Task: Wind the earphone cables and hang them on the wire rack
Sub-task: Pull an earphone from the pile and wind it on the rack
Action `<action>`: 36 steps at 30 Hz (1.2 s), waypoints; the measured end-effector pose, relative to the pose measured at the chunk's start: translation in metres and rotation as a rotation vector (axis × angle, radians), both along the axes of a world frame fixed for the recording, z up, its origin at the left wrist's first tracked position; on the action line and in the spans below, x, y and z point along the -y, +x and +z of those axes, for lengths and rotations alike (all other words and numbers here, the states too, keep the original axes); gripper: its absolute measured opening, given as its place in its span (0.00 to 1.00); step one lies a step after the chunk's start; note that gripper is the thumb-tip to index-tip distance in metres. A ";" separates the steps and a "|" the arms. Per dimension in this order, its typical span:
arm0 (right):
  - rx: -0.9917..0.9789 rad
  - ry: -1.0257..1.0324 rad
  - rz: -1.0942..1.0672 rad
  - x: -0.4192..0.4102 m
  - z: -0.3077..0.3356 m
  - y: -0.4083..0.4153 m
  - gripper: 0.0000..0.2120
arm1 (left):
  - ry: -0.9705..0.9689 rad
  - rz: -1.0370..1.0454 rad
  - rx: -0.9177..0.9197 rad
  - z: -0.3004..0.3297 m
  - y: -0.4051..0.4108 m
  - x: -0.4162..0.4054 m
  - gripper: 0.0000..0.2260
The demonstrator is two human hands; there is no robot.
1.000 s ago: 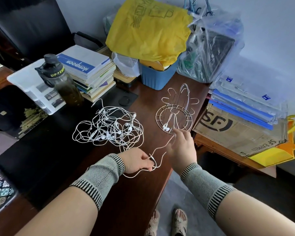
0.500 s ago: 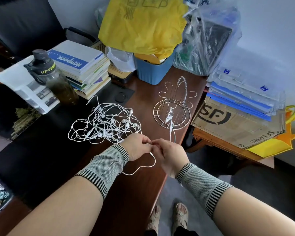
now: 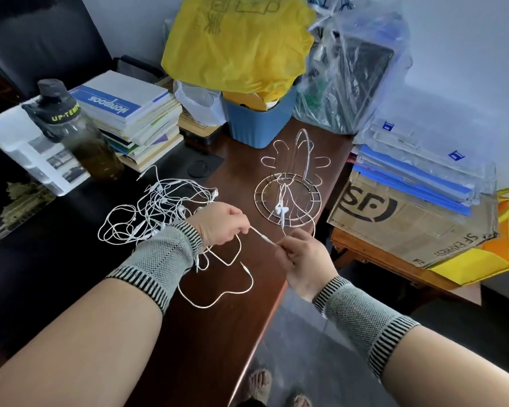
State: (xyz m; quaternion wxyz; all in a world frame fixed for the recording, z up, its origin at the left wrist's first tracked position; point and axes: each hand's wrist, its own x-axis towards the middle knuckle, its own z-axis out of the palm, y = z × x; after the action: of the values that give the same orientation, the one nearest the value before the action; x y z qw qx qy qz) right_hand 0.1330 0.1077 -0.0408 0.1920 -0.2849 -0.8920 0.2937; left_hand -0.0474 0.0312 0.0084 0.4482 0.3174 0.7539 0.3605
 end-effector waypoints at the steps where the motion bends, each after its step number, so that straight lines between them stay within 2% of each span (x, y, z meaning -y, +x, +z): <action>1: -0.010 0.021 0.010 -0.002 -0.003 0.001 0.15 | 0.030 0.011 0.035 -0.003 -0.002 -0.001 0.14; 5: 0.027 0.071 0.098 -0.010 -0.020 0.007 0.14 | 0.198 0.092 0.060 -0.018 -0.005 -0.004 0.11; 8: 0.075 0.060 0.162 -0.013 -0.032 0.010 0.12 | 0.297 0.242 0.186 -0.031 -0.005 -0.006 0.11; 14: 0.075 0.087 0.151 -0.009 -0.054 0.012 0.11 | 0.460 0.388 0.314 -0.044 -0.004 -0.006 0.10; 19: 0.006 0.110 0.057 0.006 -0.063 0.020 0.08 | 0.462 0.277 0.142 -0.055 0.014 0.005 0.11; 23: -0.096 0.010 -0.018 0.021 -0.060 0.028 0.24 | 0.454 0.095 -0.058 -0.052 0.041 0.024 0.11; 27: -0.159 -0.052 -0.030 0.040 -0.054 0.033 0.34 | 0.437 -0.050 -0.197 -0.045 0.058 0.042 0.11; 29: -0.205 -0.043 -0.019 0.052 -0.047 0.033 0.35 | 0.414 -0.130 -0.247 -0.042 0.063 0.048 0.11; 32: -0.253 -0.024 -0.002 0.062 -0.039 0.030 0.27 | 0.359 -0.227 -0.383 -0.043 0.072 0.054 0.13; 34: -0.253 0.040 -0.023 0.068 -0.036 0.027 0.16 | 0.349 -0.259 -0.490 -0.045 0.073 0.059 0.15; 36: -0.222 0.115 -0.081 0.072 -0.036 0.028 0.06 | 0.356 -0.264 -0.536 -0.046 0.071 0.065 0.13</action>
State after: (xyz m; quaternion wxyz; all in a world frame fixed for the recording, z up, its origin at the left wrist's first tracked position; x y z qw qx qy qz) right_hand 0.1609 0.0355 -0.0764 0.3174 -0.2747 -0.8685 0.2638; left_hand 0.0241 -0.0339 -0.0377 0.2147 0.5687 0.7226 0.3290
